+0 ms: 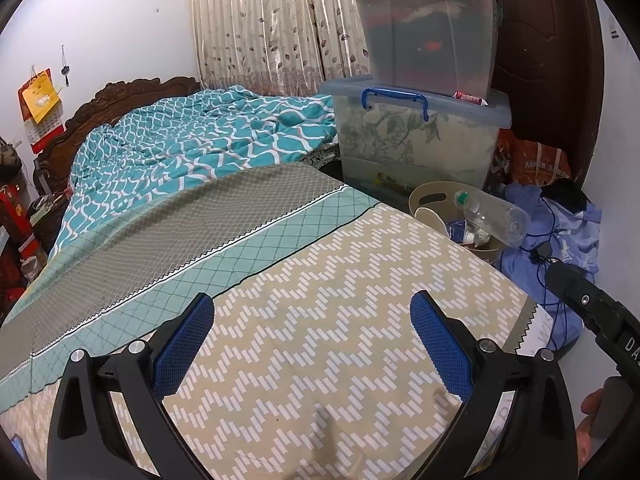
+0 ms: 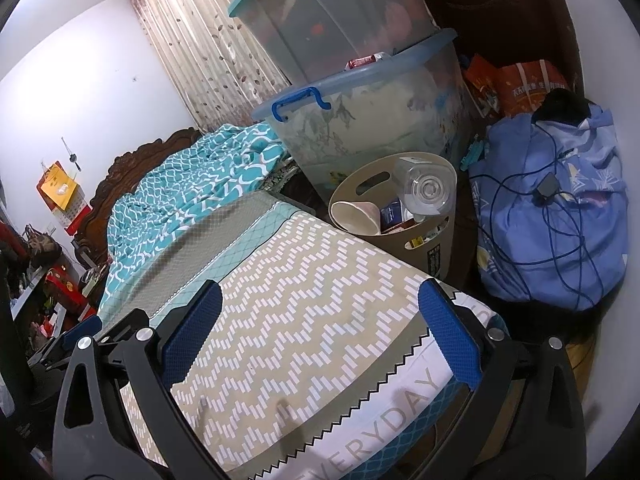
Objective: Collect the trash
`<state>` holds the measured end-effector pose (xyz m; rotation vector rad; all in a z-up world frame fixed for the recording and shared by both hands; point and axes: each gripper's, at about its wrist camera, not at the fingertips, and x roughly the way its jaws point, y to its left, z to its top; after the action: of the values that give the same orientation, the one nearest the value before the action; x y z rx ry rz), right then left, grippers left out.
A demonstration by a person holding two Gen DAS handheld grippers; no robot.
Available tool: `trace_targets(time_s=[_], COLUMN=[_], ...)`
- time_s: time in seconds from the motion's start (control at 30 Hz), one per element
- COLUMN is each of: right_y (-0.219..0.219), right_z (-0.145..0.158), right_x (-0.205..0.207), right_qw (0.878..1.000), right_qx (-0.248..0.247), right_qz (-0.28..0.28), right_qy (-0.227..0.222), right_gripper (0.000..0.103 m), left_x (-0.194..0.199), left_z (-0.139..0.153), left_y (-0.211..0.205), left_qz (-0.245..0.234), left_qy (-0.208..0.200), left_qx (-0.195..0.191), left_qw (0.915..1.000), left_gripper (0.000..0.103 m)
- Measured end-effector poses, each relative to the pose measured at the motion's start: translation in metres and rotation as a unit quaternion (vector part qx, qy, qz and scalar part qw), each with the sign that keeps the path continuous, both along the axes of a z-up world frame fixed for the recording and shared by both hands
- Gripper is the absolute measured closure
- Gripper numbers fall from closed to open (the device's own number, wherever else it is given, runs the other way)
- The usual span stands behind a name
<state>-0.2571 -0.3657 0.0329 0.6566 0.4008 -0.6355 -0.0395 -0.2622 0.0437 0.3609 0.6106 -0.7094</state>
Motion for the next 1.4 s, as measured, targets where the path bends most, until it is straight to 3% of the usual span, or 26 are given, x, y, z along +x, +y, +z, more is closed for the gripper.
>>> trace_targets(time_s=[0.5, 1.4], right_y=[0.0, -0.002], right_z=[-0.003, -0.004], right_x=[0.001, -0.002], right_qw=[1.0, 1.0], right_qx=[0.005, 0.009], right_qz=[0.001, -0.005], right_qy=[0.002, -0.003], right_gripper=[0.006, 0.006], left_x=[0.003, -0.008], left_z=[0.001, 0.01], left_y=[-0.003, -0.002], left_qz=[0.012, 0.035], left_qy=[0.013, -0.02], left_qx=[0.009, 0.018], left_qw=[0.9998, 0.999], left_gripper=[0.008, 0.008])
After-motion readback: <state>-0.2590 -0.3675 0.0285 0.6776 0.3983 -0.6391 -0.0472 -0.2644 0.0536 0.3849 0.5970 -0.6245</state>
